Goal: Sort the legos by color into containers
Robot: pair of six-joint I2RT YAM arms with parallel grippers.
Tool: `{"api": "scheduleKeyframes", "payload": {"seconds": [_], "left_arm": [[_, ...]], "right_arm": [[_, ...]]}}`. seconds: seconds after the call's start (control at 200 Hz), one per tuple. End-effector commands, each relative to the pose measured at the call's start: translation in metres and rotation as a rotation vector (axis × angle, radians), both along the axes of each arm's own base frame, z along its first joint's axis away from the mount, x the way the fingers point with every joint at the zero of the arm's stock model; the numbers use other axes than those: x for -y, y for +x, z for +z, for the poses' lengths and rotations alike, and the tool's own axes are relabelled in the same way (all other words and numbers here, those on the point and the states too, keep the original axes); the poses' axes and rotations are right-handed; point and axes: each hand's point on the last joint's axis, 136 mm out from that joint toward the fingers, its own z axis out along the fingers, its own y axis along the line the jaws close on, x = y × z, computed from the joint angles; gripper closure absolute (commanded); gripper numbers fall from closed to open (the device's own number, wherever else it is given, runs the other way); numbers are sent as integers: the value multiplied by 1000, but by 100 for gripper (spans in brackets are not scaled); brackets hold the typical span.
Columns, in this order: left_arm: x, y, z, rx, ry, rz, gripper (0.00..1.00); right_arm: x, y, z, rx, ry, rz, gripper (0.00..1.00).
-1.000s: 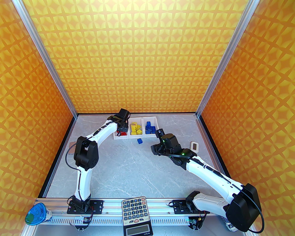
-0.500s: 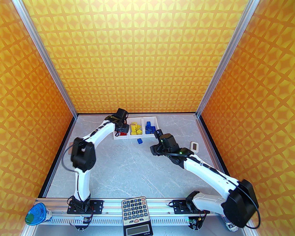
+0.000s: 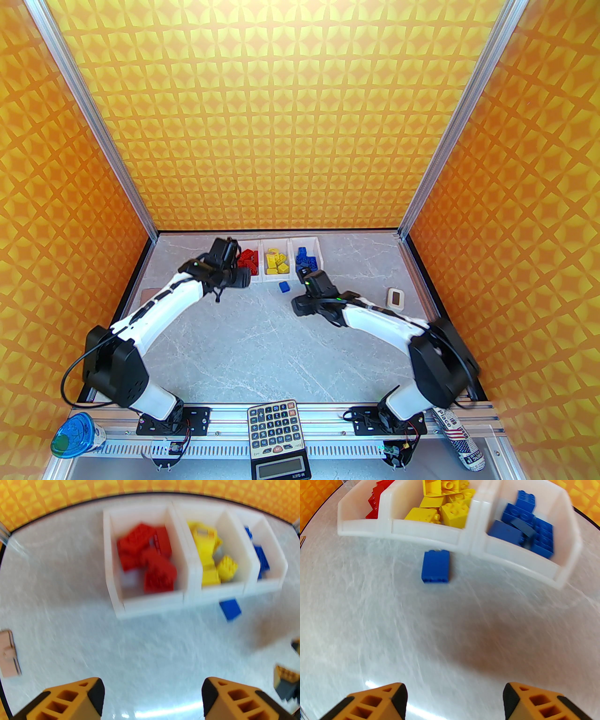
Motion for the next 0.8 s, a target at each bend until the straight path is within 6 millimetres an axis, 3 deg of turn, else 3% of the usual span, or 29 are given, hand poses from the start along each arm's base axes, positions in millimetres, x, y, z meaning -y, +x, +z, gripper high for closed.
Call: {"api": "scheduleKeyframes", "payload": {"seconds": [0.0, 0.305, 0.795], "left_arm": [[5, -10, 11, 31, -64, 5, 27], [-5, -30, 9, 28, -56, -5, 27], [-7, -34, 16, 44, -62, -8, 27]], "right_arm": [[-24, 30, 0, 46, 61, -34, 29], [-48, 66, -26, 53, 55, -70, 29], [-58, 84, -56, 23, 17, -75, 37]]}}
